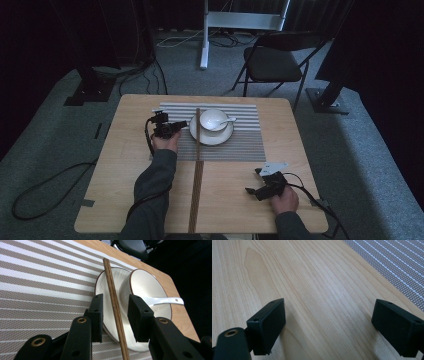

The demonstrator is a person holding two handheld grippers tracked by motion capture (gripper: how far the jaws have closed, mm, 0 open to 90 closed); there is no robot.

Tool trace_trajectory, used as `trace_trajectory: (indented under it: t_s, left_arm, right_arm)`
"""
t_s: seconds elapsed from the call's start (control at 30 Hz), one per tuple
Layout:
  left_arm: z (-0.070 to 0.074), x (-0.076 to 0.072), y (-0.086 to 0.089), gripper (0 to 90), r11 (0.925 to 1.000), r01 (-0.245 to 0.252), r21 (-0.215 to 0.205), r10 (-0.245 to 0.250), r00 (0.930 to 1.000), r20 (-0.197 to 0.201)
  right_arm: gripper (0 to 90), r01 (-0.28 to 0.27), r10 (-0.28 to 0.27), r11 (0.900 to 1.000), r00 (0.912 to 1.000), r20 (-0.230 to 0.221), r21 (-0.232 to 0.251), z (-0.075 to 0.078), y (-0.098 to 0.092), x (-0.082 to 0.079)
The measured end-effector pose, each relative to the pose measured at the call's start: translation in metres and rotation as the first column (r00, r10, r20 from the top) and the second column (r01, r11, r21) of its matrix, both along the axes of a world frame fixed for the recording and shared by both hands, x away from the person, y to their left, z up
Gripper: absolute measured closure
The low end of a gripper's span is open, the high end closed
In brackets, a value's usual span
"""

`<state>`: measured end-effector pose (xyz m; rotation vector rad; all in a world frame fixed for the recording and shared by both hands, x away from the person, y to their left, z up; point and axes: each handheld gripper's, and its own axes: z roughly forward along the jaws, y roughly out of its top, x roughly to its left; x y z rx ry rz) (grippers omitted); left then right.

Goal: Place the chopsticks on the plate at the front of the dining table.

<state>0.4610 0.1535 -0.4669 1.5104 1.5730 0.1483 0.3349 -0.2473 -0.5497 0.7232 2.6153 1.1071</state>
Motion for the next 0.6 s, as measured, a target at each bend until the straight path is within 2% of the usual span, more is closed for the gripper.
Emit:
trace_trajectory:
  t_s: [0.07, 0.1, 0.13, 0.17, 0.3, 0.33, 0.47, 0.5, 0.6]
  left_arm:
    - [0.001, -0.003, 0.001, 64.0, 0.9999, 0.009, 0.010, -0.009, 0.9999, 0.008]
    - [0.002, -0.012, 0.003, 61.4, 0.9987, 0.040, 0.033, -0.040, 0.9990, 0.019]
    - [0.002, -0.012, 0.003, 61.2, 0.9987, 0.040, 0.033, -0.040, 0.9990, 0.019]
    - [0.000, -0.021, 0.006, 61.2, 0.9971, 0.060, 0.048, -0.061, 0.9978, 0.024]
    - [-0.003, -0.031, 0.010, 60.7, 0.9959, 0.072, 0.054, -0.074, 0.9968, 0.031]
    - [-0.010, -0.046, 0.017, 59.8, 0.9949, 0.087, 0.051, -0.088, 0.9957, 0.029]
    - [-0.019, -0.060, 0.023, 58.0, 0.9945, 0.101, 0.028, -0.102, 0.9946, 0.020]
    - [-0.024, -0.070, 0.024, 57.8, 0.9927, 0.113, 0.042, -0.114, 0.9934, 0.015]
    - [-0.030, -0.077, 0.023, 56.3, 0.9905, 0.124, 0.060, -0.124, 0.9922, 0.008]
  right_arm:
    - [11.3, 0.000, 0.000, 1.000, 1.0000, 0.000, 0.000, 0.000, 0.000, 0.000]
    - [11.3, 0.000, 0.000, 1.000, 1.0000, 0.000, 0.000, 0.000, 0.000, 0.000]
    - [11.3, 0.000, 0.000, 1.000, 1.0000, 0.000, 0.000, 0.000, 0.000, 0.000]
    - [11.3, 0.000, 0.000, 1.000, 1.0000, 0.000, 0.000, 0.000, 0.000, 0.000]
    - [11.3, 0.000, 0.000, 1.000, 1.0000, 0.000, 0.000, 0.000, 0.000, 0.000]
    - [11.3, 0.000, 0.000, 1.000, 1.0000, -0.001, 0.000, 0.000, 0.000, 0.000]
    - [11.3, 0.000, 0.000, 1.000, 1.0000, 0.000, 0.000, 0.000, 0.000, 0.000]
    - [11.3, 0.001, -0.001, 1.000, 1.0000, -0.001, 0.001, 0.000, 0.000, 0.000]
    - [11.3, 0.001, -0.001, 1.000, 1.0000, -0.001, 0.001, 0.000, 0.000, 0.000]
